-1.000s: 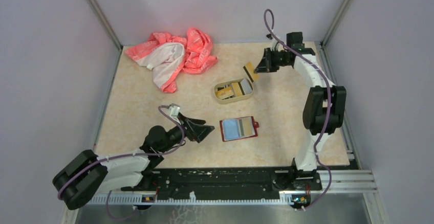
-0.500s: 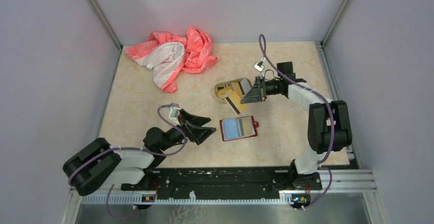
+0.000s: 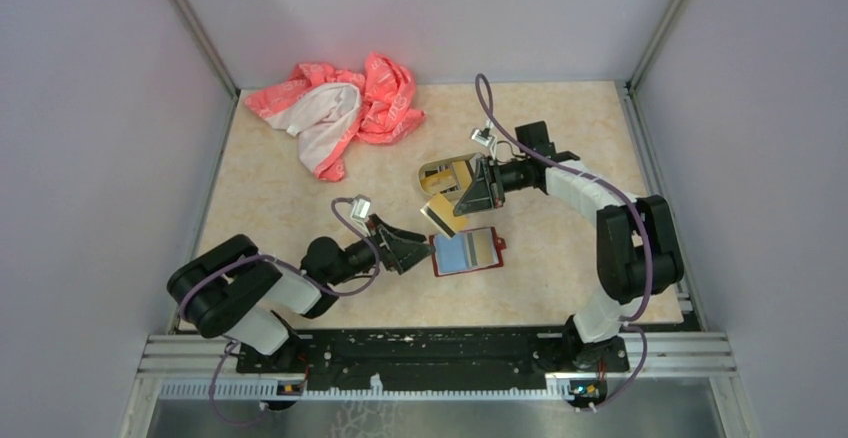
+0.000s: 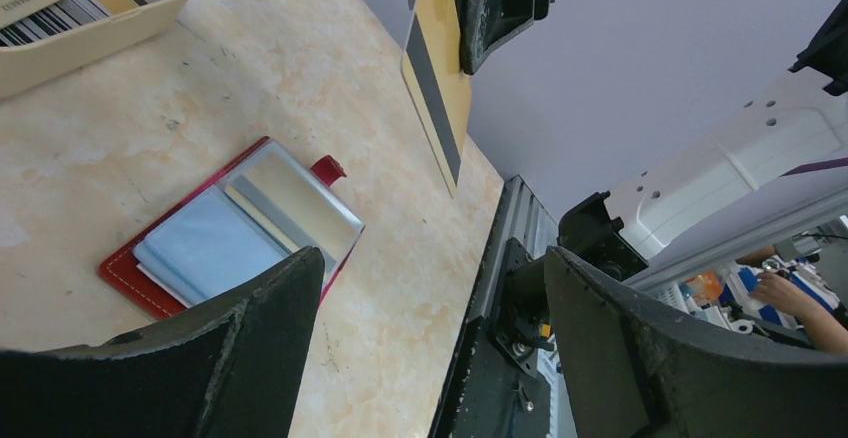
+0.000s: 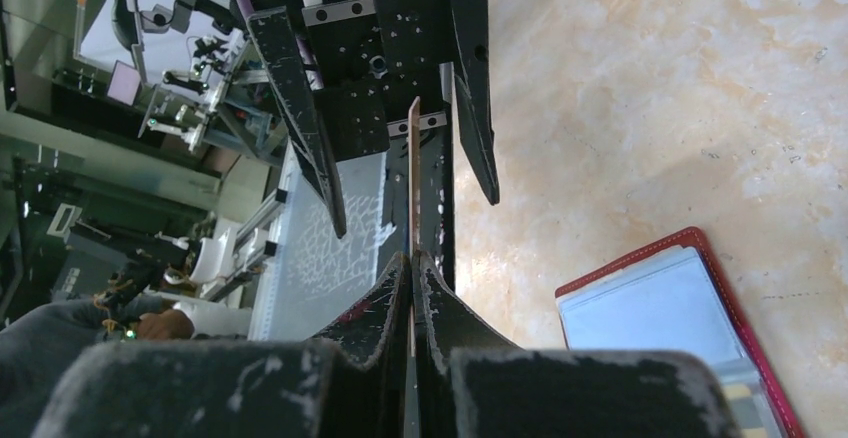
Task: Put the credit cards into the card holder
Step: Pick up the credit card from the storage box.
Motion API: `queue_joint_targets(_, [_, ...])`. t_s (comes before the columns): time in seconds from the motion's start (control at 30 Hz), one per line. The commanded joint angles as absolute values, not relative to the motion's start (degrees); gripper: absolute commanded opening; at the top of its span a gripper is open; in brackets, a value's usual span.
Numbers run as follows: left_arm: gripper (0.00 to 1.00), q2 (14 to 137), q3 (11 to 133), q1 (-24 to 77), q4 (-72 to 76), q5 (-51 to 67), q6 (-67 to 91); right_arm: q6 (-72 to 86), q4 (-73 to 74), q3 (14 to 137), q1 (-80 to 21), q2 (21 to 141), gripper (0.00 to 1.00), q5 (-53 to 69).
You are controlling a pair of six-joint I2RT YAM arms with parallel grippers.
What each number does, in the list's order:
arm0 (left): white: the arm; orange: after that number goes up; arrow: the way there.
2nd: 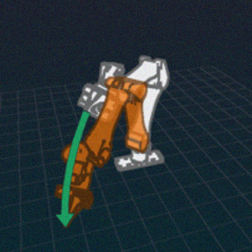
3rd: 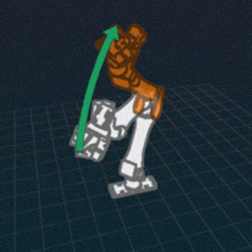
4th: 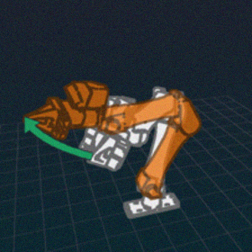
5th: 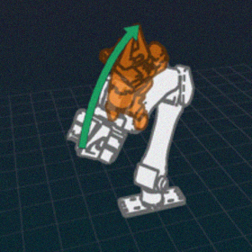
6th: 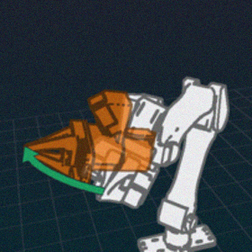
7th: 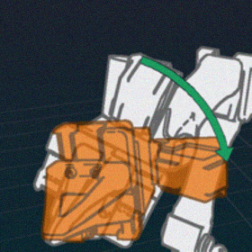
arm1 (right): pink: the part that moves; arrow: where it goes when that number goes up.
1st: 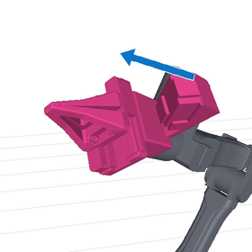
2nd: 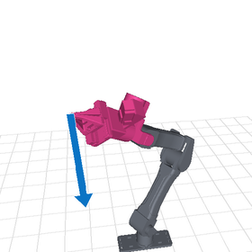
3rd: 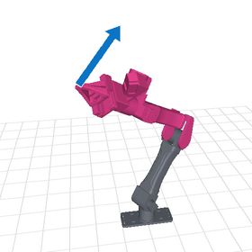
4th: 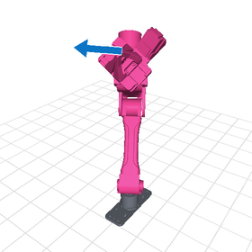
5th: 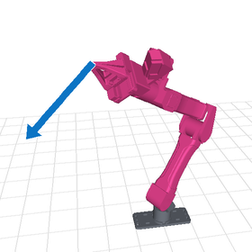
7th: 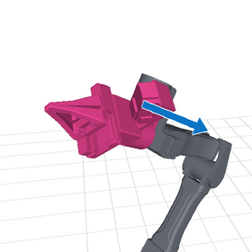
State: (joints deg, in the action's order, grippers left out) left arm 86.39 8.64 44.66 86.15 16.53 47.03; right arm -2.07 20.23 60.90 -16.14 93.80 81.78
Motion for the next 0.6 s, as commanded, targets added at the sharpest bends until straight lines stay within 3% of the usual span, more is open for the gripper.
queue_joint_targets(0.0, [0.87, 88.54, 11.72, 44.30, 102.69, 20.47, 51.09, -8.07, 23.80, 64.45, -16.91, 93.62, 0.00, 82.49])
queue_joint_targets(0.33, [0.85, 87.61, 10.11, 44.06, 102.70, 18.71, 49.16, -12.27, 28.21, 65.73, -17.48, 94.14, 0.00, 82.15])
queue_joint_targets(0.57, [0.79, 87.64, 9.23, 43.08, 102.72, 19.69, 49.43, -13.51, 29.33, 65.92, -17.78, 94.18, 0.00, 82.27])
